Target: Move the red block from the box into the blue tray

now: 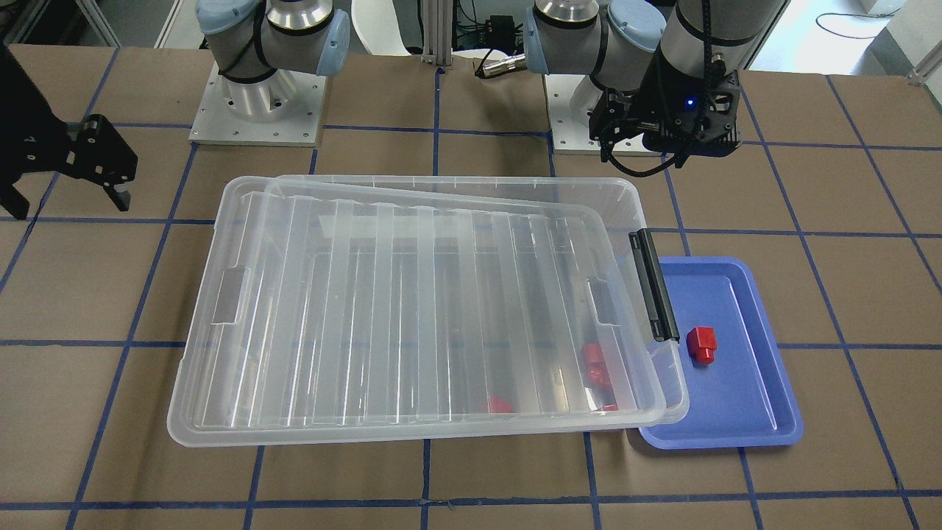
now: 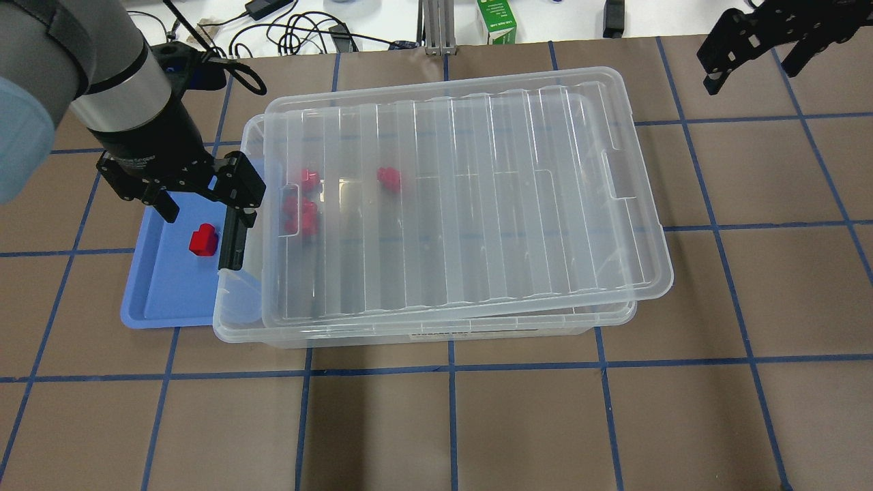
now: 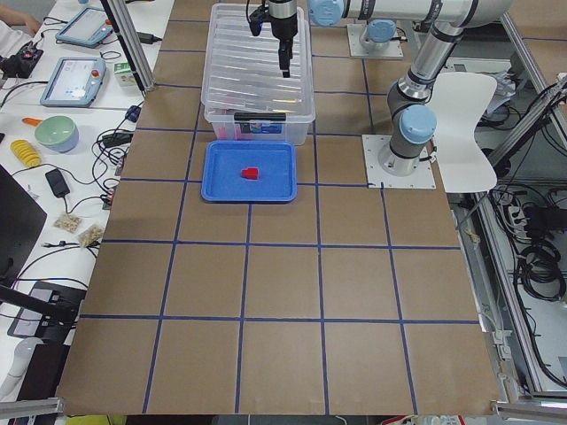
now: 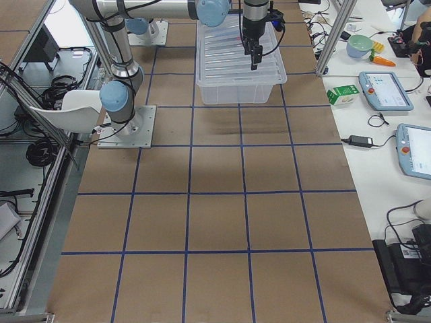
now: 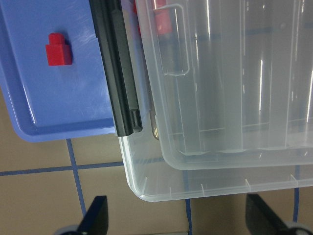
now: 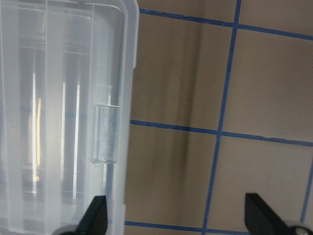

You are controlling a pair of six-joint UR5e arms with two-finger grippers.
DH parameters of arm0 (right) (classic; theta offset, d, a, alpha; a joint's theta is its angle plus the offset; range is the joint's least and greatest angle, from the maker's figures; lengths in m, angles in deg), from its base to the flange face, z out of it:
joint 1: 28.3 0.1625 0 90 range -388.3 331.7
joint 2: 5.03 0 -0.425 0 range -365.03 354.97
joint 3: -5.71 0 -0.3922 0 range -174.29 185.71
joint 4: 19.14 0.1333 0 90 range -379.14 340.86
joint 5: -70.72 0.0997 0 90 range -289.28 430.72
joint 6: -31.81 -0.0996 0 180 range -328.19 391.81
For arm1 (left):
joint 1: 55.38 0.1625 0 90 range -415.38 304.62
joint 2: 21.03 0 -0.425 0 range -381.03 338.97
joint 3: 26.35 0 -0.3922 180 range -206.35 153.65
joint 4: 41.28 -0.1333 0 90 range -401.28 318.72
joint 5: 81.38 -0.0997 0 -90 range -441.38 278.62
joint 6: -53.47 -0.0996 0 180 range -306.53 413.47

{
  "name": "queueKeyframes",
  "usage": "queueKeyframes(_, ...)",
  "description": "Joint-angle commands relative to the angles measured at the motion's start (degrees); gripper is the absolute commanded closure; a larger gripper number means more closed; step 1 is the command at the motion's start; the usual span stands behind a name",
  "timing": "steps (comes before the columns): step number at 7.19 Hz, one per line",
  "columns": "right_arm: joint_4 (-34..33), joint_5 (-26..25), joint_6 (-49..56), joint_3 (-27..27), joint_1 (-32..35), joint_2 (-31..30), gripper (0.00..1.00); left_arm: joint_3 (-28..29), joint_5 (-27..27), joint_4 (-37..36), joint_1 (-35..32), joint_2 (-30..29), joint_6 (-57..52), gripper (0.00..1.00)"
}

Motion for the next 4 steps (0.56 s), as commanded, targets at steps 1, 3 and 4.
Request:
queueKeyframes(1,0.1,0.6,-11.1,-0.1,8.4,0.5,0.00,0.0,-0.1,0.1,0.0,0.0,0.0,0.00)
queueKeyframes(3,0.0,0.6,-10.6,0.2,8.4,0.7,0.00,0.0,0.0,0.0,-0.1,0.0,0.0,0.00)
queueKeyframes(4,0.1,0.5,-10.6,0.2,8.4,0.6,0.00,0.0,0.0,-0.1,-0.1,0.0,0.0,0.00)
